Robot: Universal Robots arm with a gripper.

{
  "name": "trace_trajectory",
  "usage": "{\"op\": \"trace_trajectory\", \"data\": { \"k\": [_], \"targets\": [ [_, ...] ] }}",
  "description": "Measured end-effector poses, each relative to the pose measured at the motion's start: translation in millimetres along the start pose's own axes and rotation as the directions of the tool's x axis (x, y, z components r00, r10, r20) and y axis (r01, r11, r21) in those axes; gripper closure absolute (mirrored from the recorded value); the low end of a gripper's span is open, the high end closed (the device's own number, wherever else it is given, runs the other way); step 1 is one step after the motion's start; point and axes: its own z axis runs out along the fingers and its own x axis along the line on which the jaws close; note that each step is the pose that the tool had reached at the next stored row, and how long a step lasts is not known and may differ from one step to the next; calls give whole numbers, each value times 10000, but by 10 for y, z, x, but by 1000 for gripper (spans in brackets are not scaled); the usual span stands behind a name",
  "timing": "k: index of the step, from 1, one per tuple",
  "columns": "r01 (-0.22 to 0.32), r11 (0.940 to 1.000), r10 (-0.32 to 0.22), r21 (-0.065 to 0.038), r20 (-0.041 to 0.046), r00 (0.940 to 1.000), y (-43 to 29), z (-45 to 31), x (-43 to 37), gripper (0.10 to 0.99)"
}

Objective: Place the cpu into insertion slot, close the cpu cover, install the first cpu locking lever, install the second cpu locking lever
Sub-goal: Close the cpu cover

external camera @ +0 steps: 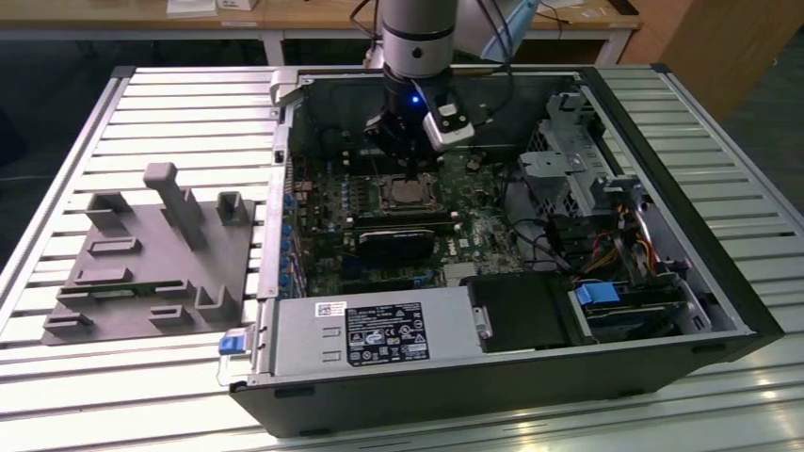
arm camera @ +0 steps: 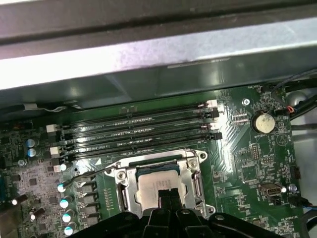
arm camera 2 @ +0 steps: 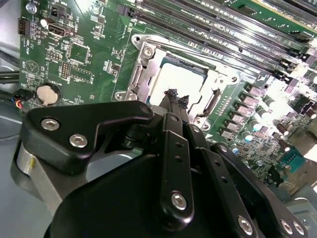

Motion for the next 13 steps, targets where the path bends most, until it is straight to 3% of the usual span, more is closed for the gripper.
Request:
{"op": "trace_trajectory", "data": {
  "k": [13],
  "targets": [
    [-131, 9999, 131, 7, 3, 9999, -46, 23, 21, 984]
  ]
}}
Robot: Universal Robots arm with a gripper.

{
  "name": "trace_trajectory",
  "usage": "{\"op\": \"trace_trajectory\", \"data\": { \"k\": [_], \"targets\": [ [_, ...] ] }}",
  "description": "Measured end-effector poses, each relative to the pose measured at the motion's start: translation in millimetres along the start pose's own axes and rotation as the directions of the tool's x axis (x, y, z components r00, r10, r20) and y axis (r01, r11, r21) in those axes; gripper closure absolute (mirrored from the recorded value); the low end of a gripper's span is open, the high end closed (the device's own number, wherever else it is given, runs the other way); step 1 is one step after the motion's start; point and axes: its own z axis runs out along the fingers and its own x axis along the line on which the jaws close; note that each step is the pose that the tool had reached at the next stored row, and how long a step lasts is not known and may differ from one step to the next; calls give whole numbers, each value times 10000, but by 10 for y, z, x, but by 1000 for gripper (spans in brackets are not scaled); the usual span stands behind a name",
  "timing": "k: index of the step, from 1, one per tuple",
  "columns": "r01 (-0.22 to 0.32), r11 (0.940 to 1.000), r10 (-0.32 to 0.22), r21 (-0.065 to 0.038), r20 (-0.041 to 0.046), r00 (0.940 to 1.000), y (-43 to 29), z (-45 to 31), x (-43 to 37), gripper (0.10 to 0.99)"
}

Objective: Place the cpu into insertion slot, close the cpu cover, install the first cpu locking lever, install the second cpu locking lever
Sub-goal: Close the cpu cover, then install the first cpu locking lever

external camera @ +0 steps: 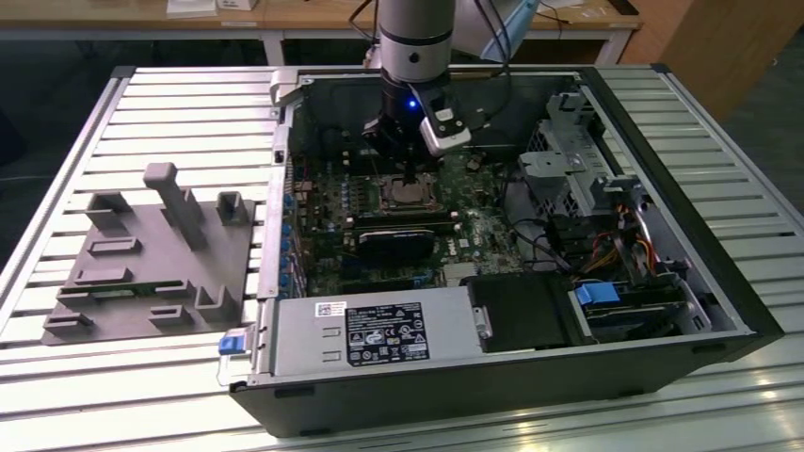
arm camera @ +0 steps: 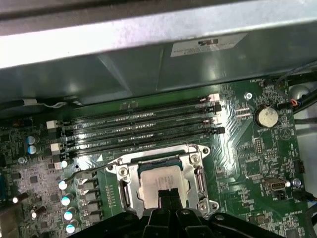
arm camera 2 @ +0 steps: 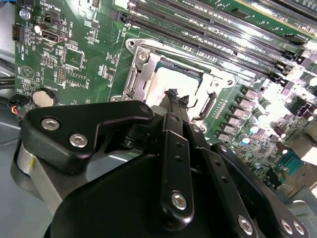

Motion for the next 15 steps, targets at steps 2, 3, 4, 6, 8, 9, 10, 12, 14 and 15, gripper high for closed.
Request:
{"op": "trace_trajectory", "data": {
  "k": [2, 3, 4, 6, 8, 9, 10, 12, 14, 15],
  "targets": [
    [1, 10000, -1, 1, 0, 10000, -4, 0, -1, 984],
    [1, 10000, -1, 0, 0, 10000, -7, 0, -1, 984],
    [1, 10000, -1, 0, 0, 10000, -7, 0, -1, 984],
    [1, 10000, -1, 0, 0, 10000, -7, 0, -1, 984],
    [1, 10000, -1, 1, 0, 10000, -8, 0, -1, 984],
    [1, 10000, -1, 0, 0, 10000, -8, 0, -2, 984],
    [1, 10000, -1, 1, 0, 10000, -9, 0, -2, 984],
    [1, 10000, -1, 1, 0, 10000, -9, 0, -2, 984],
    [2, 10000, -2, 1, 0, 10000, -11, -1, 5, 984],
    [1, 10000, -1, 0, 0, 10000, -13, -1, 16, 984]
  ]
}}
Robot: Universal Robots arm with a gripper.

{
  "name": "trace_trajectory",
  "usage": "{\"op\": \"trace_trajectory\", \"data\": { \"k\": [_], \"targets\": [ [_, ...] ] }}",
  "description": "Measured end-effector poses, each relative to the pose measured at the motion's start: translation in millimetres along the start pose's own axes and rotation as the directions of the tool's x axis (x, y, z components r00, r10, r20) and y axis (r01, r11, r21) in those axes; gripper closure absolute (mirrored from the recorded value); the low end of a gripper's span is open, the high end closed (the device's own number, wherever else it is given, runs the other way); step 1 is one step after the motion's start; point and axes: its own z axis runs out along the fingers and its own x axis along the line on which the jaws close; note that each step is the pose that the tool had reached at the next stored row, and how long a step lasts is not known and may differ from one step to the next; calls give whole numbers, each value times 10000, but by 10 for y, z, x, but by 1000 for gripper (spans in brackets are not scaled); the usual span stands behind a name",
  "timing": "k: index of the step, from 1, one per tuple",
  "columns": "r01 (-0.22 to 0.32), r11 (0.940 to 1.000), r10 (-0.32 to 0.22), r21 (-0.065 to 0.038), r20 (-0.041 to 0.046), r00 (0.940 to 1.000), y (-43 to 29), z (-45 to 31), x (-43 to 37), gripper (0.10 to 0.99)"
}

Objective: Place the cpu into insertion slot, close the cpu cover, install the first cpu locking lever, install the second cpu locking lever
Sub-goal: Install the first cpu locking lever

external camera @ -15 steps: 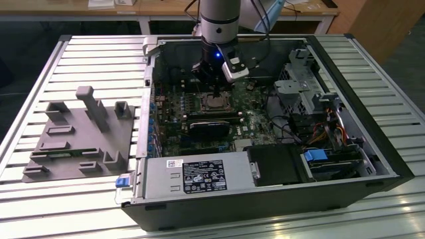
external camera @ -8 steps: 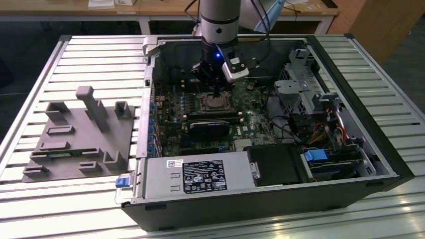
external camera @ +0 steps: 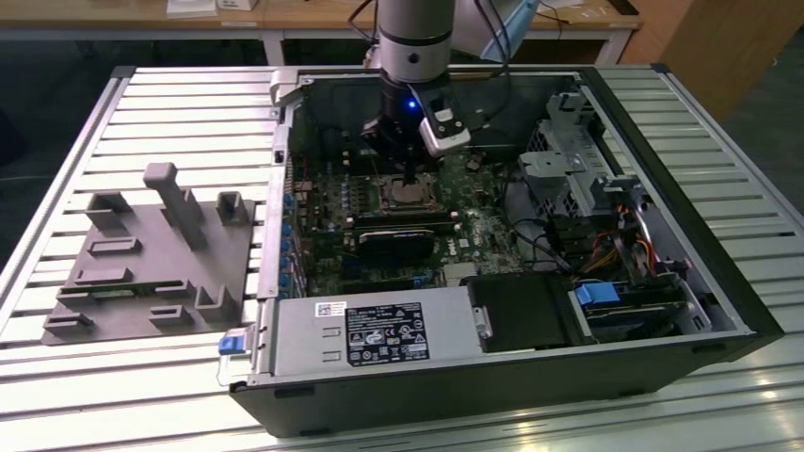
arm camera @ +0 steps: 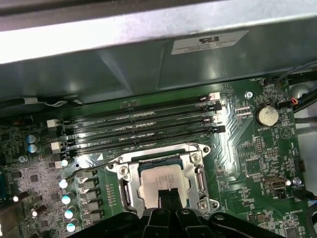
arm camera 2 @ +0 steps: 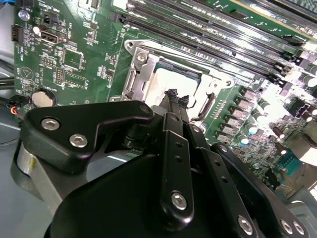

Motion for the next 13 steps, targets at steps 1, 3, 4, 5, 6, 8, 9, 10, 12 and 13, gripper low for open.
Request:
{"op": "trace_trajectory", "data": {
  "k": [1, 3, 4, 5, 6, 8, 9, 10, 12, 13],
  "targets": [
    [0, 10000, 0, 0, 0, 10000, -3, -1, 15, 984],
    [0, 10000, 0, 0, 0, 10000, -9, -2, 50, 984],
    [0, 10000, 0, 1, 0, 10000, -13, -3, 71, 984],
    [0, 10000, 0, 1, 0, 10000, -17, -4, 91, 984],
    [0, 10000, 0, 0, 0, 10000, -20, -5, 108, 984],
    [-1, 10000, 1, 1, 0, 10000, -21, -6, 119, 984],
    [-1, 10000, 1, 4, -2, 10000, -22, -12, 121, 984],
    [1, 10000, -1, 2, -1, 10000, -22, -22, 122, 984],
    [1, 10000, -1, 0, 0, 10000, -22, -50, 121, 984],
    [0, 10000, 0, -1, 0, 10000, -21, -69, 121, 984]
  ]
}}
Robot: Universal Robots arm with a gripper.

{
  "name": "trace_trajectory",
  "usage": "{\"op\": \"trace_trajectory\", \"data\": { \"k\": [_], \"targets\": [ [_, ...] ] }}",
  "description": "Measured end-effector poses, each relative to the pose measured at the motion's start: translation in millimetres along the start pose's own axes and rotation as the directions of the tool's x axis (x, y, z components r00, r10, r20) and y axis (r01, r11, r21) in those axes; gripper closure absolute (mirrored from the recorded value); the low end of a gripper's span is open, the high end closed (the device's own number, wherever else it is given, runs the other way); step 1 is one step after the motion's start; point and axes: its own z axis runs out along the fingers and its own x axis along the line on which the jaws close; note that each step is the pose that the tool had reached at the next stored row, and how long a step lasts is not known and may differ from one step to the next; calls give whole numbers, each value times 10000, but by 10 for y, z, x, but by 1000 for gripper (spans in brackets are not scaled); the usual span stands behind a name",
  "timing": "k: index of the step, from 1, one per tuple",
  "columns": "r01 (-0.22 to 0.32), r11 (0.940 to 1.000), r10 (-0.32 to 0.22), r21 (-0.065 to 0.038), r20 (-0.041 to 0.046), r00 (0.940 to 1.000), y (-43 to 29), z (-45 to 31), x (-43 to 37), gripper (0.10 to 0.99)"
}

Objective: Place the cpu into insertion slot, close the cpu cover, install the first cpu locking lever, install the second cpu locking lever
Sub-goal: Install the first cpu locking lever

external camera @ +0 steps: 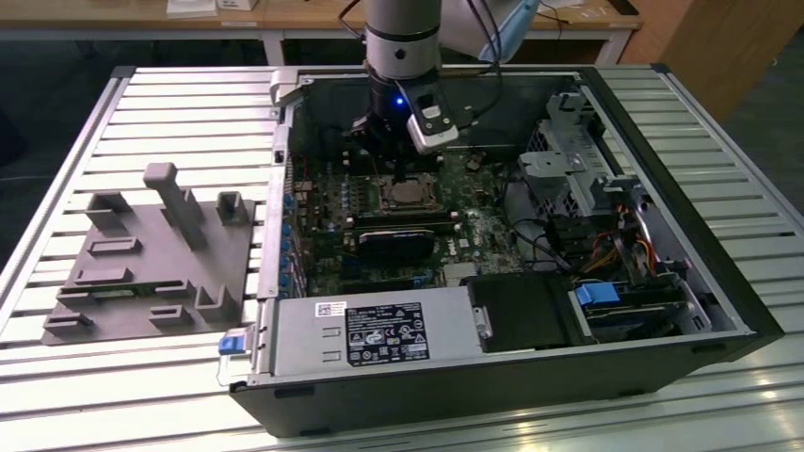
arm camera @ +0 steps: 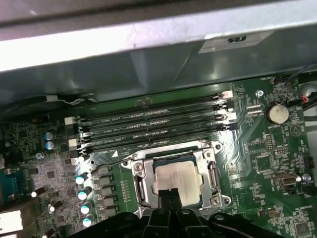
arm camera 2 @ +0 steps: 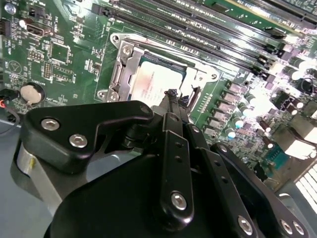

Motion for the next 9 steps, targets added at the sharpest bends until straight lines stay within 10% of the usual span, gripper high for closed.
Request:
{"op": "trace_trajectory", "data": {
  "k": [9],
  "targets": [
    [0, 10000, 0, 0, -2, 10000, 4, -209, -8, 984]
  ]
}}
